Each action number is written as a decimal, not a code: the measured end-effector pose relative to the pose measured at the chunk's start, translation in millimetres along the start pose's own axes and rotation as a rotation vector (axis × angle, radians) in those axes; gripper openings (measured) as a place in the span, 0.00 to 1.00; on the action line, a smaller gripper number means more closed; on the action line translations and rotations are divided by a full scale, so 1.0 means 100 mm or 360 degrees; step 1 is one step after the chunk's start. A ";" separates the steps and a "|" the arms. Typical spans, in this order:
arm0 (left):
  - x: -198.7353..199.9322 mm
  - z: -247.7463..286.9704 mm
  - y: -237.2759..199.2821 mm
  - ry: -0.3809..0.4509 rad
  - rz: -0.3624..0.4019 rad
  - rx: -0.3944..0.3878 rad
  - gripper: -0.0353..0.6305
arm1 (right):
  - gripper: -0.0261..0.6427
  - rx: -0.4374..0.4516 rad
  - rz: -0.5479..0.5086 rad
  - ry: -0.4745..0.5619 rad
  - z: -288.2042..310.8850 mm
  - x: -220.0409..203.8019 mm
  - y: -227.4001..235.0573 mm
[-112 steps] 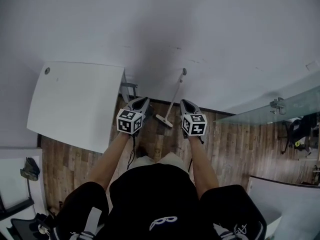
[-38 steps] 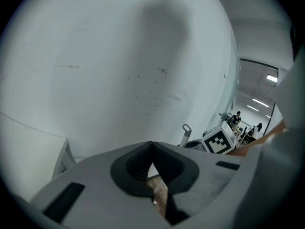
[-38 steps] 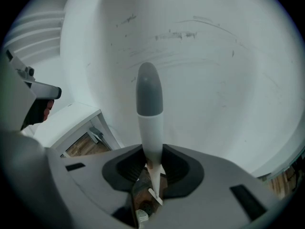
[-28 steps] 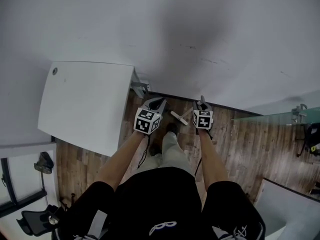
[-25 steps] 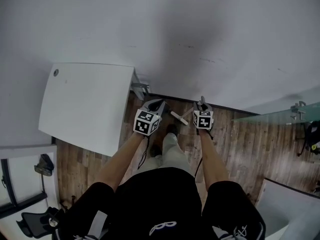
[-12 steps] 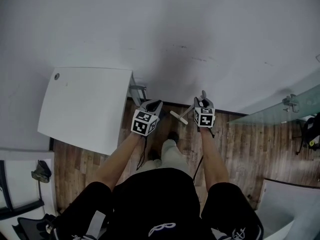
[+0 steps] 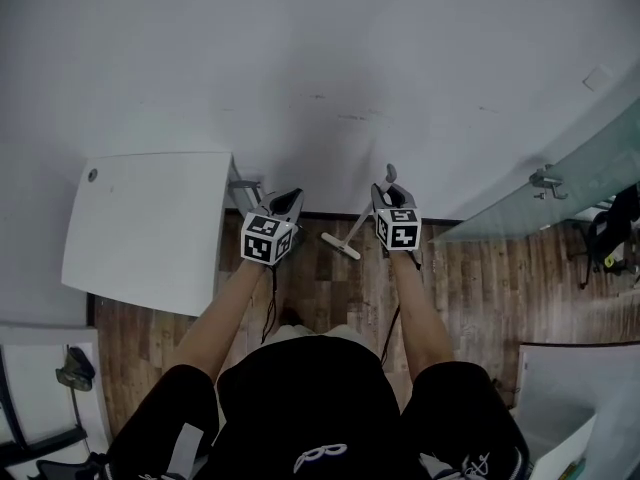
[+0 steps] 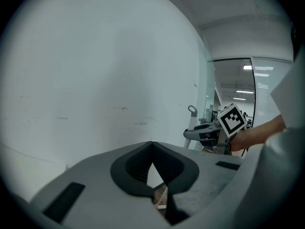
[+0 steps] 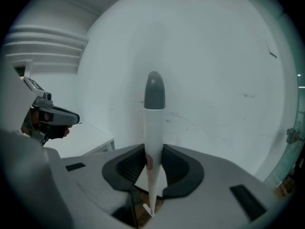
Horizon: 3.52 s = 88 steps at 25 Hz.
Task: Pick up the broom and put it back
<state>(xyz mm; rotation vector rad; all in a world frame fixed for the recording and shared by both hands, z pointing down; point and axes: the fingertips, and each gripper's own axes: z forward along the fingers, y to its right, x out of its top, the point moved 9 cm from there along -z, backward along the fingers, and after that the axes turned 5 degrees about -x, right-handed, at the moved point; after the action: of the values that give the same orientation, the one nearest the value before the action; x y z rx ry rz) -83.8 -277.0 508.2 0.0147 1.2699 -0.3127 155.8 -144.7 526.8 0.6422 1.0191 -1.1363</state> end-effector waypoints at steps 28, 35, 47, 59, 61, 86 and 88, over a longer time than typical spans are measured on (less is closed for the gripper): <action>0.06 -0.15 1.79 0.0085 -0.0044 0.0136 0.08 | 0.21 0.0155 -0.0099 0.0183 -1.71 -0.11 0.78; -0.01 -0.25 2.10 0.0082 -0.0029 0.0118 0.08 | 0.21 0.0136 -0.0075 0.0194 -2.05 -0.25 0.87; -0.14 -0.38 2.36 0.0073 -0.0045 0.0076 0.08 | 0.21 0.0106 -0.0033 0.0156 -2.42 -0.60 0.91; -0.19 -0.32 2.55 0.0011 0.0000 -0.0015 0.08 | 0.21 0.0038 0.0016 0.0137 -2.68 -0.83 1.02; -0.18 -0.28 2.60 0.0008 0.0009 -0.0030 0.08 | 0.21 0.0029 0.0017 0.0131 -2.72 -0.87 1.07; -0.11 0.85 2.39 -0.0128 0.0056 -0.0298 0.08 | 0.21 -0.0072 0.0040 -0.0038 -2.14 -1.14 1.67; -0.09 0.96 2.33 -0.0132 0.0045 -0.0315 0.08 | 0.21 -0.0085 0.0041 -0.0062 -2.07 -1.16 1.71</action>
<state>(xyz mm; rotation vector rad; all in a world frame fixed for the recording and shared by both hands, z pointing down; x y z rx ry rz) 59.2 -69.1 508.3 -0.1477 1.2122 -0.1604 240.7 134.6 530.8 0.5870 1.0018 -1.0918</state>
